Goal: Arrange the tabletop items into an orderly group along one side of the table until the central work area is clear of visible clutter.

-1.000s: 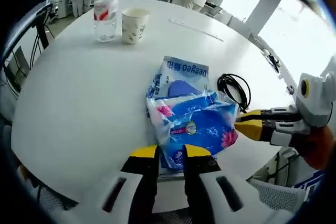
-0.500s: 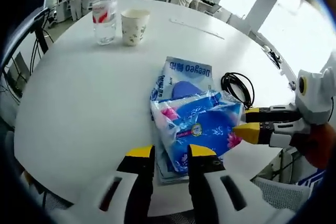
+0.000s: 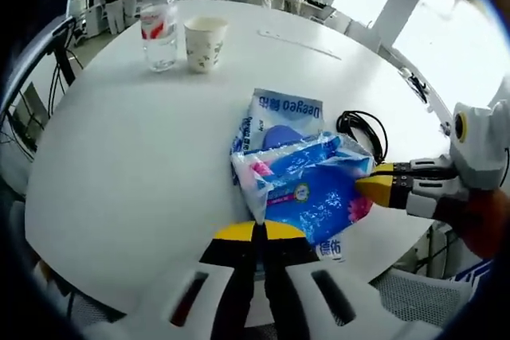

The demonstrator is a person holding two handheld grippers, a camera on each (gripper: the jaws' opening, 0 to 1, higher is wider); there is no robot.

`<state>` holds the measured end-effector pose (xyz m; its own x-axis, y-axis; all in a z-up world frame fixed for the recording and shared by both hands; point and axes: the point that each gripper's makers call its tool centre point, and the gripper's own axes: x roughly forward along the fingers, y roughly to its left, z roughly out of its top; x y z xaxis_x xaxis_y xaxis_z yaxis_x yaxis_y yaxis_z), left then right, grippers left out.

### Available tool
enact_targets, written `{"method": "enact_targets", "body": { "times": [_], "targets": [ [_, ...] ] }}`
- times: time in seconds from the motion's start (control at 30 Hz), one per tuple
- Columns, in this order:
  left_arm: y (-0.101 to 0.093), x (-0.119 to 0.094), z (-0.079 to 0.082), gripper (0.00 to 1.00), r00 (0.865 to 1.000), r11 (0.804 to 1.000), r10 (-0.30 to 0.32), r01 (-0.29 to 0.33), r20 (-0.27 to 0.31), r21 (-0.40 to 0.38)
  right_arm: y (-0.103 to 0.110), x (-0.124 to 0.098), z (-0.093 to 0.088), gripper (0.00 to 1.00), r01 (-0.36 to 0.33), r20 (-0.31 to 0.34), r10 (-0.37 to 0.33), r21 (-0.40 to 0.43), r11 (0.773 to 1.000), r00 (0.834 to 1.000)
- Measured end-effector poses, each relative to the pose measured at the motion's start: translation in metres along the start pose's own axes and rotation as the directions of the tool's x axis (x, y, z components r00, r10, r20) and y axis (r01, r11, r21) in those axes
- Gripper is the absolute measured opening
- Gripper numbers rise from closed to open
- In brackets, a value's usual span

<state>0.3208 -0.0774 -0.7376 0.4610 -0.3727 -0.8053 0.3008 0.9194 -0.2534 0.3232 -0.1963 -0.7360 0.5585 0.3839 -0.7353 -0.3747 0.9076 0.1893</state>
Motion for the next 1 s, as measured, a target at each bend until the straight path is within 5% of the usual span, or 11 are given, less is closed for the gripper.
{"method": "enact_targets", "body": {
  "times": [0.63, 1.0],
  "targets": [
    [-0.019, -0.001, 0.010, 0.00, 0.996, 0.997, -0.077, 0.078, 0.046, -0.004, -0.020, -0.019, 0.009, 0.00, 0.098, 0.084, -0.108, 0.109, 0.989, 0.991],
    [-0.032, 0.000, 0.012, 0.10, 0.991, 0.992, -0.124, 0.124, 0.055, 0.005, -0.020, -0.026, -0.001, 0.00, 0.107, 0.093, -0.122, 0.154, 0.982, 0.988]
  ]
}}
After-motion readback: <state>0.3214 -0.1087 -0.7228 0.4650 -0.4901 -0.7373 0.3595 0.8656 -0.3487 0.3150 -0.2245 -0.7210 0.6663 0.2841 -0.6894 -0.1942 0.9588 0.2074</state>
